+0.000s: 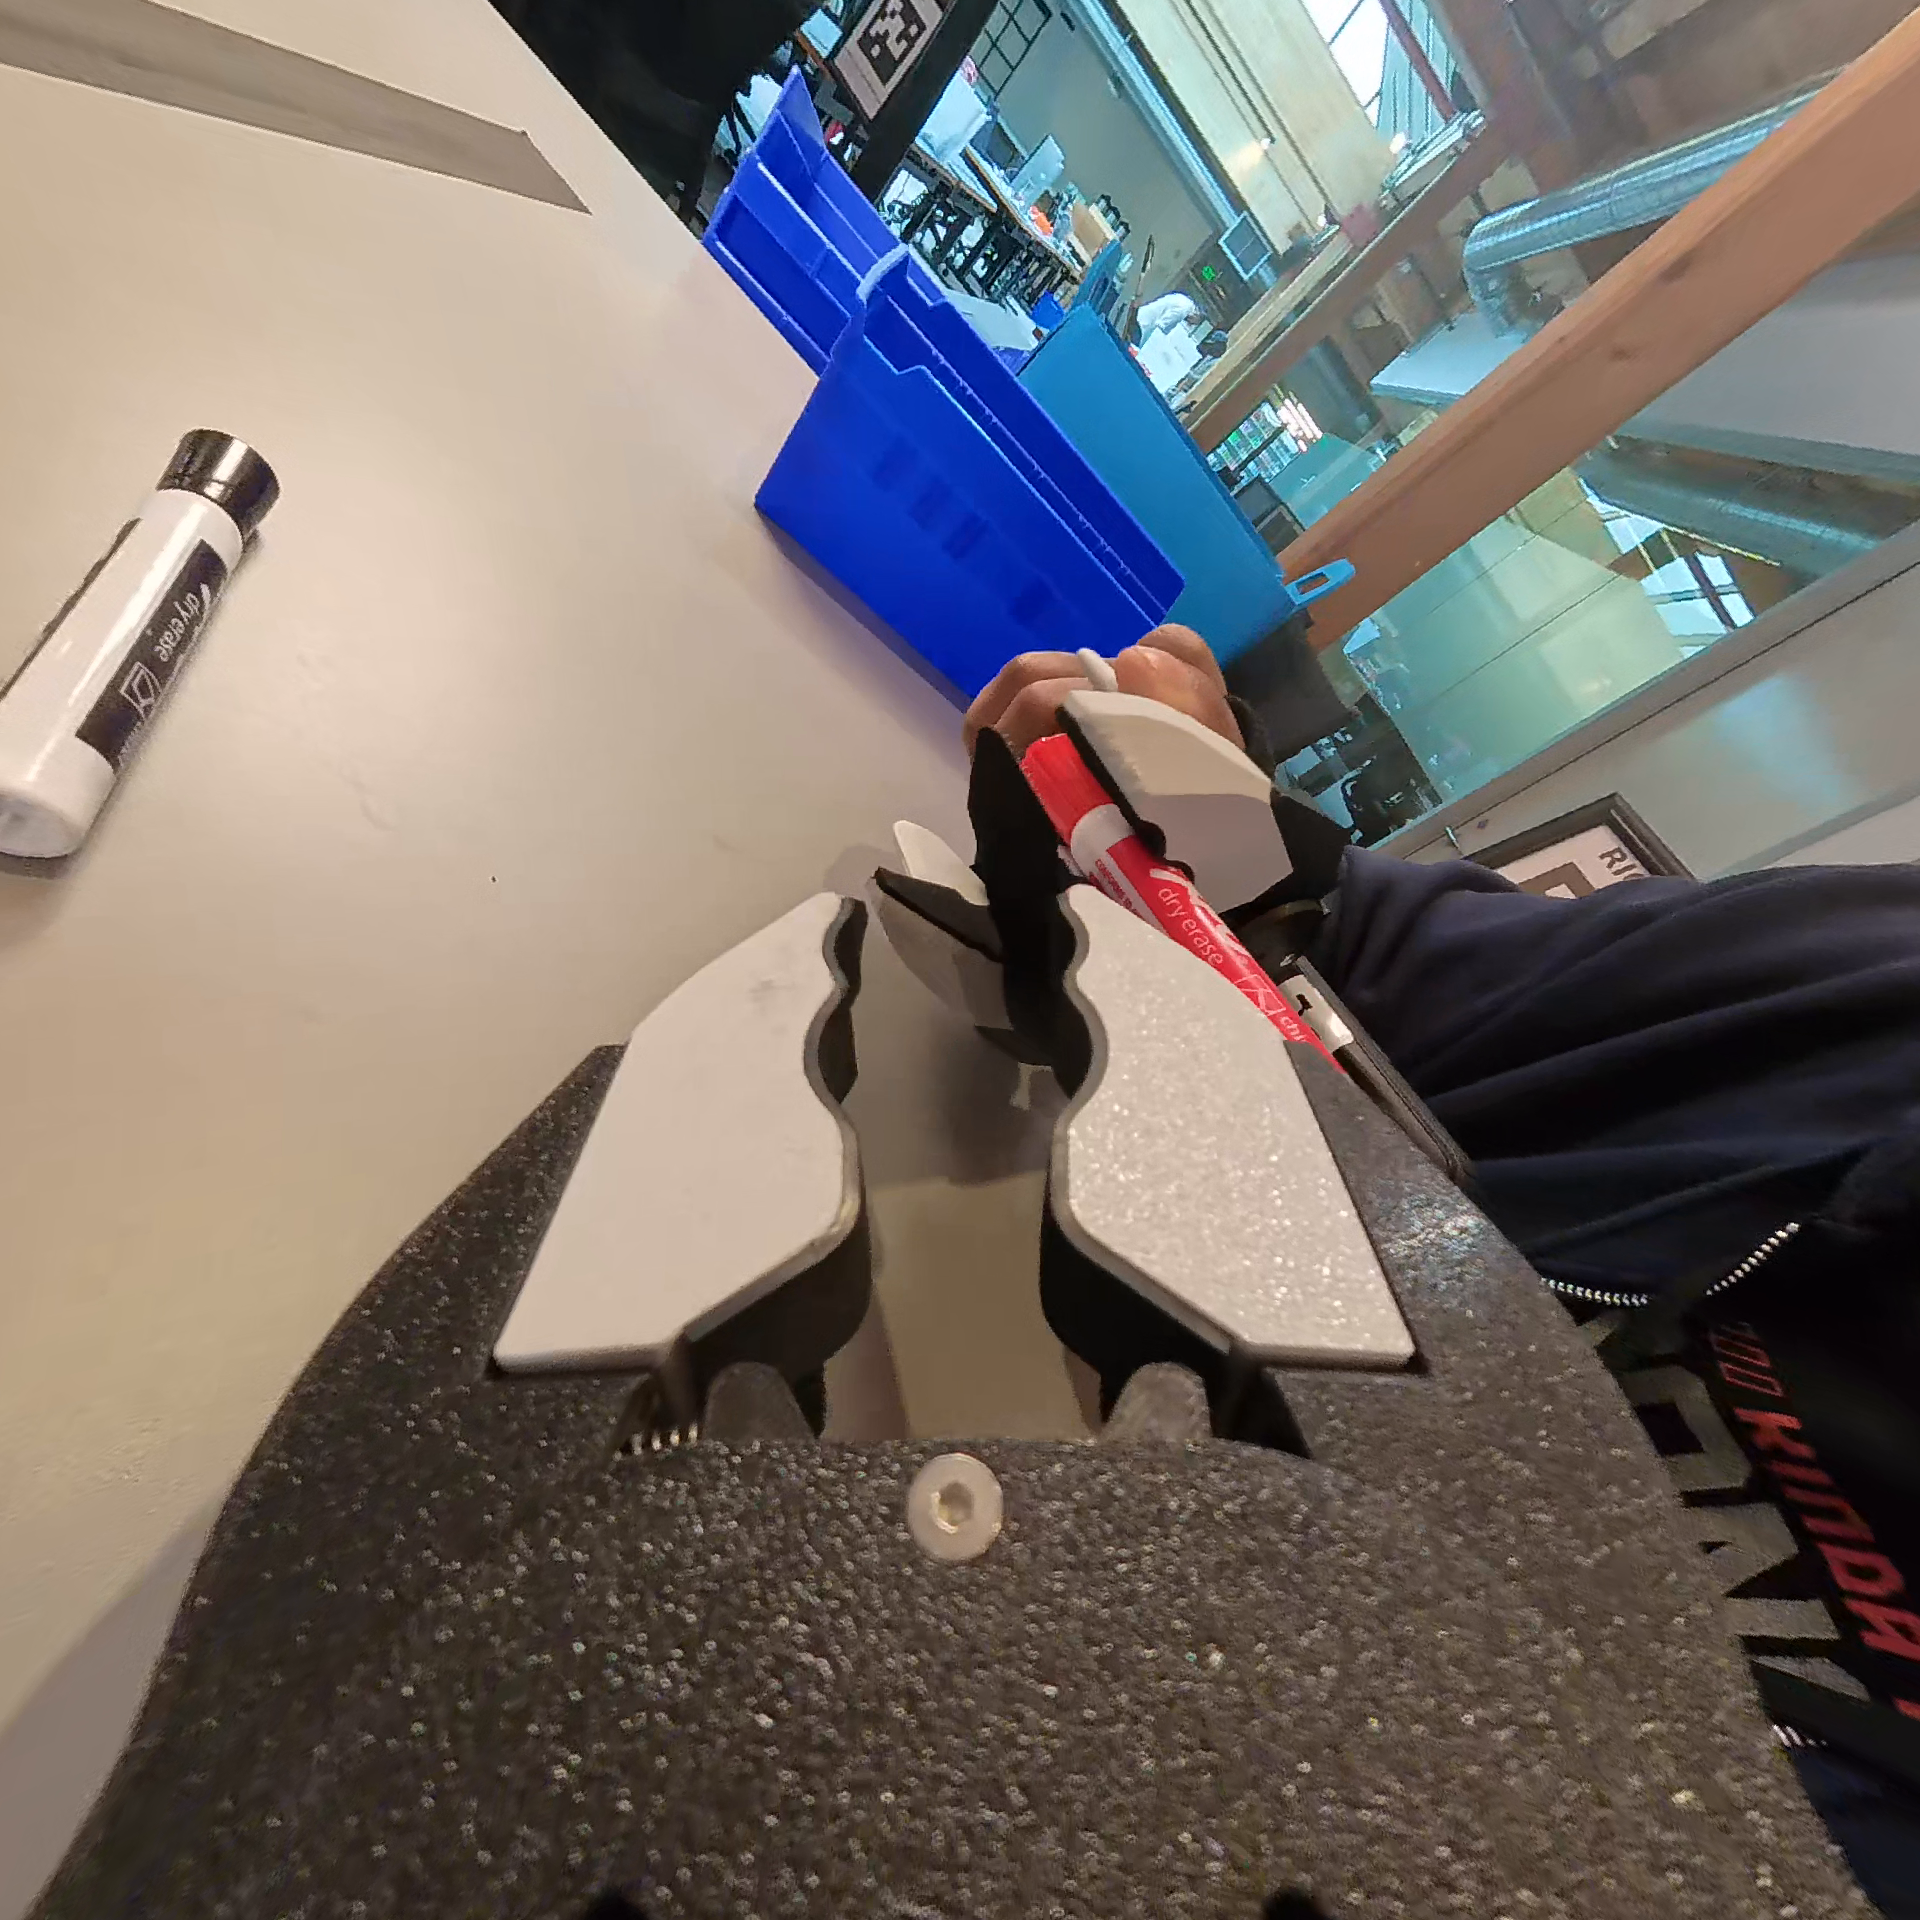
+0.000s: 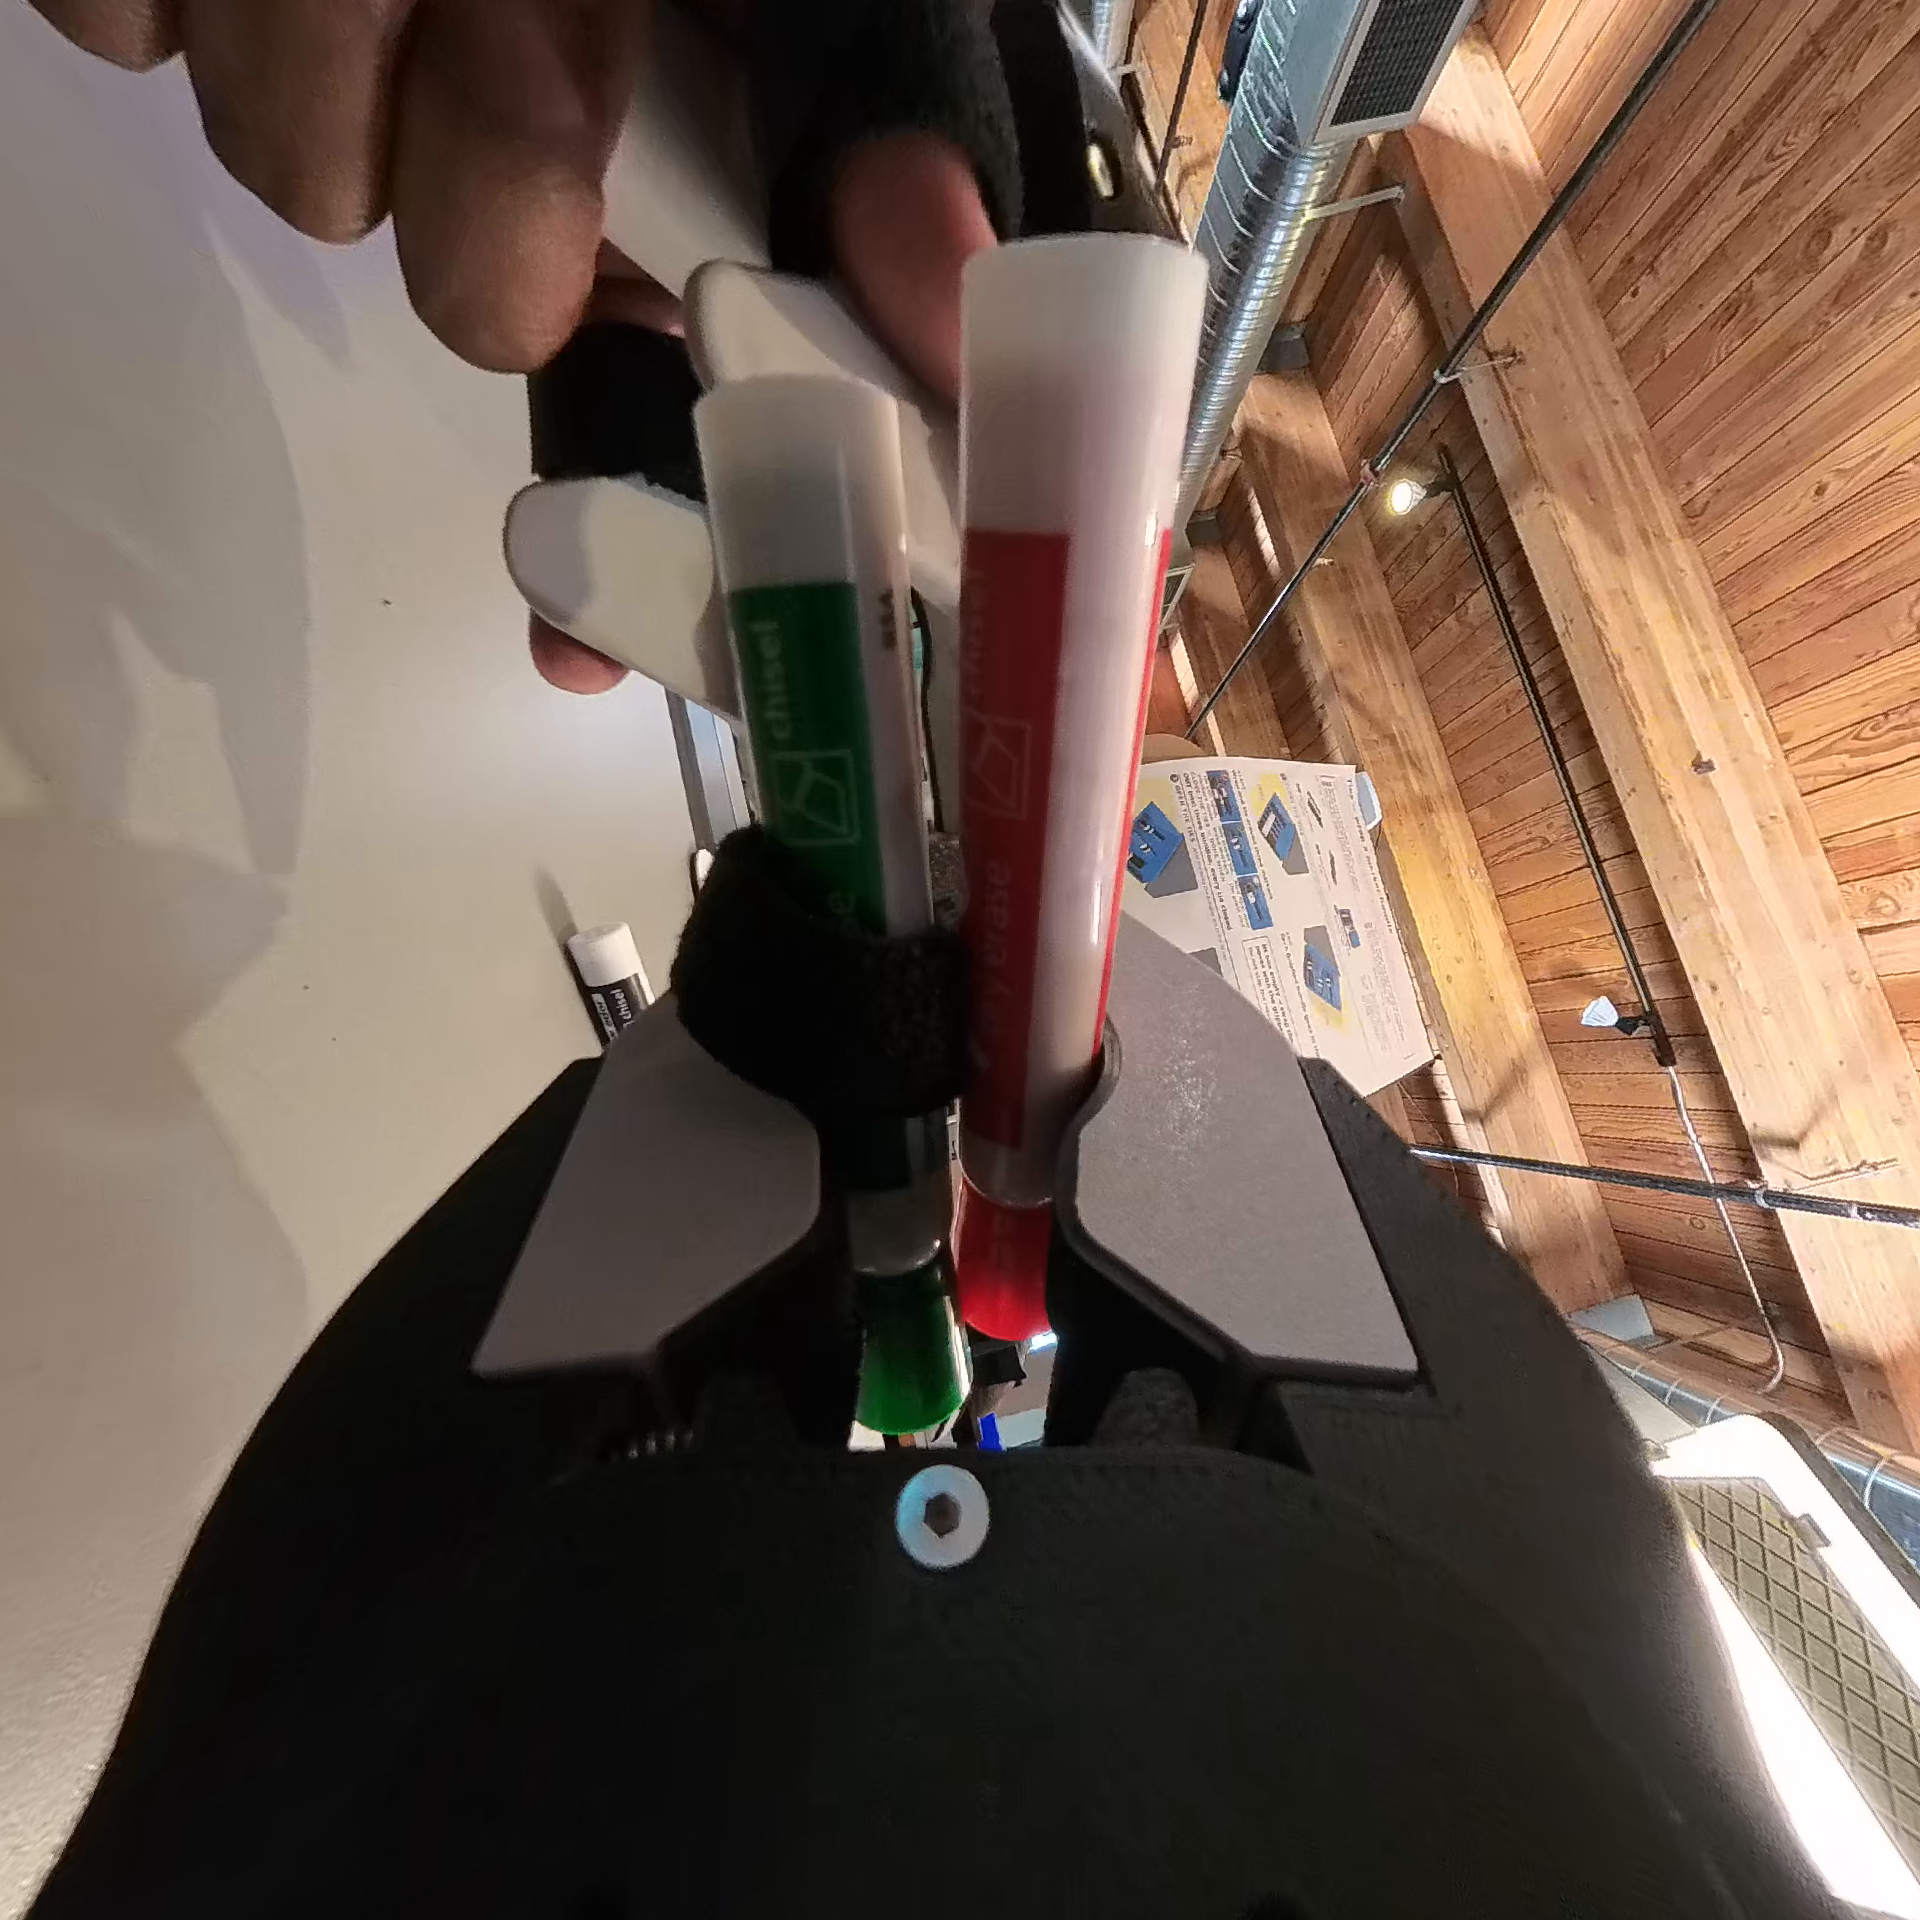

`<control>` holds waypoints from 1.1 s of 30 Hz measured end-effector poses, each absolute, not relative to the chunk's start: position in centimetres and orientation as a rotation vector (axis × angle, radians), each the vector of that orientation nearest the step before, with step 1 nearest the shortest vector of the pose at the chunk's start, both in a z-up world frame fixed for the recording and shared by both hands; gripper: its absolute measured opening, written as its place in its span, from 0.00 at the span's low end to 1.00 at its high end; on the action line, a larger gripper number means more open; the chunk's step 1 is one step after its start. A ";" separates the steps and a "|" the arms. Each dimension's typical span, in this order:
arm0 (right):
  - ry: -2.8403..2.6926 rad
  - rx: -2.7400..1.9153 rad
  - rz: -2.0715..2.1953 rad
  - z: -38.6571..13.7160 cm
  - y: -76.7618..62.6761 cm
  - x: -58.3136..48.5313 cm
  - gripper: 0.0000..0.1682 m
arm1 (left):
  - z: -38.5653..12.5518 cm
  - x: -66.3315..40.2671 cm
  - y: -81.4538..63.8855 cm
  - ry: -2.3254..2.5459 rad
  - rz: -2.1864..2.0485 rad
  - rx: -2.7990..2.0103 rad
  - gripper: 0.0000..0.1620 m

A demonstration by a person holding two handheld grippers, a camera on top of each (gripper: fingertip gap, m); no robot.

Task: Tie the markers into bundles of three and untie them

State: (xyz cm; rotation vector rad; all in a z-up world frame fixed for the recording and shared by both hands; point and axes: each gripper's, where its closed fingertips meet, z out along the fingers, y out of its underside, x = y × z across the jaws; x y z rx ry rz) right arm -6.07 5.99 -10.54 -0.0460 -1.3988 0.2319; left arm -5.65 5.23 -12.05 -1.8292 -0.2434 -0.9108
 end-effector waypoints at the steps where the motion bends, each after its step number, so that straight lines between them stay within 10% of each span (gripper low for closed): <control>1: -1.400 -0.048 0.230 -10.6 6.0 -6.1 0.25 | -12.1 -5.7 5.2 -0.247 -0.914 -1.828 0.21; 33: -1.421 -0.012 0.201 -11.1 5.7 -6.3 0.25 | -12.3 -4.8 5.2 -0.137 -0.810 -1.876 0.24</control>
